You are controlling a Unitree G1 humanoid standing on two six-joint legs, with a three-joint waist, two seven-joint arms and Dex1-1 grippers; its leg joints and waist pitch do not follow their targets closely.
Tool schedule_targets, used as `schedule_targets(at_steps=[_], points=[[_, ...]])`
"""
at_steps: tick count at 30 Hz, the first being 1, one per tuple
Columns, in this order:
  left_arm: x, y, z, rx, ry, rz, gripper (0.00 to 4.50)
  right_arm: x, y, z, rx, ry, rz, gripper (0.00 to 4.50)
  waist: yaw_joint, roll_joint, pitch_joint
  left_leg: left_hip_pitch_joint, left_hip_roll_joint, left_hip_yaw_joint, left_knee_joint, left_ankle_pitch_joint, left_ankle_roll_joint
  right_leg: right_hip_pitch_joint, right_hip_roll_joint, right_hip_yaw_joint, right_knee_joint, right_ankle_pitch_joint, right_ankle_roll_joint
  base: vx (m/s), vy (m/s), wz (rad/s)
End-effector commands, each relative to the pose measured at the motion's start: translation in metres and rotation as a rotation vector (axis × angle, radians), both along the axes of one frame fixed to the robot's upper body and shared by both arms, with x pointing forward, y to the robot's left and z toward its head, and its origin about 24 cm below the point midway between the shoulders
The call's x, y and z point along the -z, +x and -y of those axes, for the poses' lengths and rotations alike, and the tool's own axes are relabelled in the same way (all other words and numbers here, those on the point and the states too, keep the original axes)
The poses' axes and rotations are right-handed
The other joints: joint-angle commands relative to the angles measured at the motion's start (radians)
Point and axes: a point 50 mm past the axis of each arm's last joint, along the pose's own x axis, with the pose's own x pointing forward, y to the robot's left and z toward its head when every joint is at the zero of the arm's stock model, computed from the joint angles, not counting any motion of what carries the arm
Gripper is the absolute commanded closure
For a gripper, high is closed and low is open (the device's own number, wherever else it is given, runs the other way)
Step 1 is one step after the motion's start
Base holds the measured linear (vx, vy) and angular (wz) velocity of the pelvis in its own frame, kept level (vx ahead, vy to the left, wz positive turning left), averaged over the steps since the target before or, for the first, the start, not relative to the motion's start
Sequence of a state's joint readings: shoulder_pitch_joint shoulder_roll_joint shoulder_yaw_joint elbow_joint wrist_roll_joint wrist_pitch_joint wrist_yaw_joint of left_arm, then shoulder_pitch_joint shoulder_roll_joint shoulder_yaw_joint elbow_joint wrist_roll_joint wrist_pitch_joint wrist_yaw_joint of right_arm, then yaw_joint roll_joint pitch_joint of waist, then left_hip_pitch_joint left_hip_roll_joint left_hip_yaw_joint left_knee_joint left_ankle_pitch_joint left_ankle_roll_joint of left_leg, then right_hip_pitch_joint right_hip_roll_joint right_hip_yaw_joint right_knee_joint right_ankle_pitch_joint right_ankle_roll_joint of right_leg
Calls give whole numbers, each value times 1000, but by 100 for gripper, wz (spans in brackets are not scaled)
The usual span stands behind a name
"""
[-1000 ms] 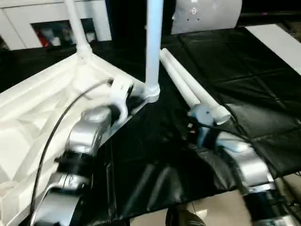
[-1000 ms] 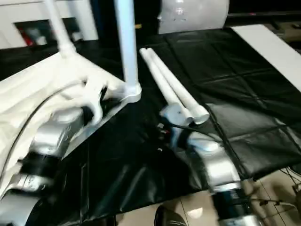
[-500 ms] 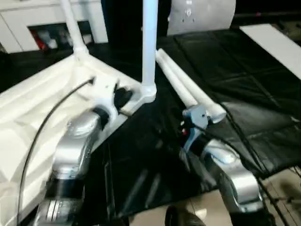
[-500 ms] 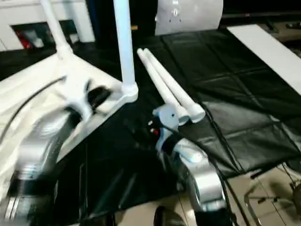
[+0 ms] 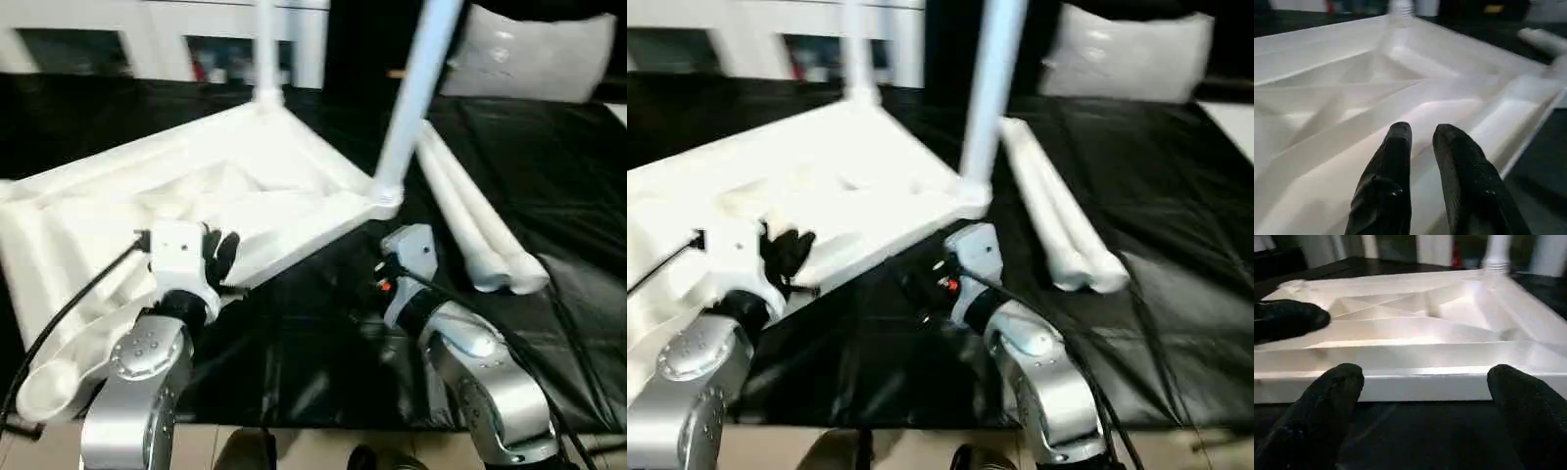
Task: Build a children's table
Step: Rotate leg to tighten, then rotate table base
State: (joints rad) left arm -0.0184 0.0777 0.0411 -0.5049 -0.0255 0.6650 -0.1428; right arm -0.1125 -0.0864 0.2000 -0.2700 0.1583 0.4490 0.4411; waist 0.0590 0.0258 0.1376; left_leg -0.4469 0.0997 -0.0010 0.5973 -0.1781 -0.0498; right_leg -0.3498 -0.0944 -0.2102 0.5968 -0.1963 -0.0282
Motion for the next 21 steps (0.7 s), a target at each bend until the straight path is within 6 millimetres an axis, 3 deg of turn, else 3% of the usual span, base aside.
schedule_targets(at_steps=[1, 2, 3, 4, 5, 6, 7, 8, 9, 10, 11, 12, 13, 14, 15, 16, 17, 18, 19, 20, 21], points=[[-2, -1, -7, -30, 67, -7, 350, 1, -2, -1, -10, -3, -5, 0, 1, 12, -49, -23, 25, -40, -109, -481, -75, 56, -98, 78, -69, -565, -143, -12, -44, 46], [-2, -2, -9, -32, 77, -9, 350, 1, -2, -1, -11, -3, -6, 0, 2, 8, -49, -21, 21, -38, -96, -483, -79, 54, -112, 82, -80, -612, -146, -7, -27, 25], [-3, -2, -13, -46, 102, -11, 350, 1, -3, -3, -19, -5, -9, 0, 1, -2, -50, -9, 28, -33, -48, -455, -73, 52, -158, 86, -116, -700, -157, -16, -49, 46], [-4, -1, -17, -63, 104, -14, 350, 1, -4, -3, -25, -7, -13, 0, -1, -4, -49, -6, 41, -28, -11, -387, -53, 64, -185, 75, -139, -727, -158, -12, -25, 37], [-6, -1, -20, -75, 113, -18, 350, 2, -4, -4, -34, -8, -17, 0, -1, 5, -46, -10, 47, -28, -9, -367, -46, 76, -186, 63, -137, -719, -154, -12, -25, 54], [-8, 0, -24, -82, 129, -21, 350, 2, -5, -4, -42, -11, -21, 0, -6, 24, -33, -29, 43, -43, -70, -446, -65, 79, -125, 34, -96, -704, -136, -2, -2, 32], [-9, 0, -26, -87, 146, -29, 350, 3, -6, -5, -49, -15, -26, 0, -10, 47, -44, -59, 14, -75, -192, -567, -102, 117, 0, 41, 56, -536, -125, -9, 15, 40], [-10, 0, -28, -90, 154, -36, 350, 4, -6, -5, -54, -20, -29, 0, -8, 45, -55, -34, -6, -89, -210, -551, -111, 111, 47, 64, 88, -411, -133, -7, -5, 64], [-10, 0, -29, -92, 158, -42, 350, 4, -7, -5, -56, -23, -30, 0, -4, 28, -49, 9, -9, -99, -204, -548, -146, 48, 26, 107, 70, -359, -199, -7, -5, 64], [-10, 0, -32, -103, 162, -48, 350, 5, -6, -5, -51, -28, -37, 0, 12, -8, -47, 3, -31, -64, -123, -589, -163, 15, -72, 159, -24, -515, -236, 2, -74, 90], [-10, 0, -33, -110, 164, -52, 350, 6, -6, -5, -47, -32, -41, 0, 5, -27, -46, 55, -38, -48, 25, -500, -129, -34, -164, 178, -127, -671, -255, 5, -46, 66], [-11, -1, -35, -116, 167, -56, 350, 7, -6, -5, -43, -34, -43, 0, -26, -16, -22, 36, 24, 7, 229, -162, -50, 7, -267, 136, -189, -924, -208, 5, -46, 66], [-10, -2, -37, -118, 163, -70, 350, 7, -5, -5, -39, -35, -43, 0, -34, -22, 2, 34, 50, 3, 246, -182, -55, 21, -293, 106, -196, -924, -179, 69, 49, 29], [-10, -2, -38, -118, 162, -74, 350, 7, -5, -4, -37, -35, -44, 0, -34, -5, -15, 30, 69, -4, 224, -205, -64, 70, -286, 82, -164, -852, -179, 96, 86, 45], [-10, -3, -41, -126, 169, -86, 350, 7, -4, -4, -24, -38, -43, 0, -36, 18, -28, 50, 89, -10, 130, -308, -59, 113, -217, 23, -116, -668, -163, 96, 86, 45], [-10, -3, -42, -131, 175, -92, 350, 7, -4, -3, -17, -38, -42, 0, -48, 57, -61, 73, 81, -70, -21, -285, -14, 87, -43, 16, 2, -331, -126, 30, 74, 57], [-9, -3, -45, -132, 182, -104, 350, 8, -3, -1, 4, -39, -46, 0, -80, 58, -77, 102, 80, -126, -40, -155, 44, 48, 11, 35, 66, -179, -97, 25, 47, 50], [-9, -3, -49, -112, 182, -129, 333, 10, -1, 3, 57, -54, -64, 0, -90, 62, -87, 174, 115, -111, 4, 134, 108, -32, 13, 102, 66, -80, -52, 25, 47, 50], [-9, -3, -51, -99, 176, -138, 333, 11, -1, 4, 71, -54, -72, 0, -70, 38, -82, 144, 130, -100, -2, 271, 95, -23, -17, 156, 48, 14, -31, 47, 11, 35], [-8, -2, -52, -79, 153, -153, 333, 11, -1, 5, 73, -73, -70, 0, -64, 30, -72, 113, 93, -67, -5, 199, 21, -9, -31, 179, 19, 49, -69, 0, 0, 0], [-8, -1, -54, -72, 160, -160, 333, 13, -1, 7, 85, -94, -79, 0, -59, 27, -73, 97, 71, -50, 0, 140, -13, 14, -43, 185, 4, 64, -96, 0, 0, 0]])
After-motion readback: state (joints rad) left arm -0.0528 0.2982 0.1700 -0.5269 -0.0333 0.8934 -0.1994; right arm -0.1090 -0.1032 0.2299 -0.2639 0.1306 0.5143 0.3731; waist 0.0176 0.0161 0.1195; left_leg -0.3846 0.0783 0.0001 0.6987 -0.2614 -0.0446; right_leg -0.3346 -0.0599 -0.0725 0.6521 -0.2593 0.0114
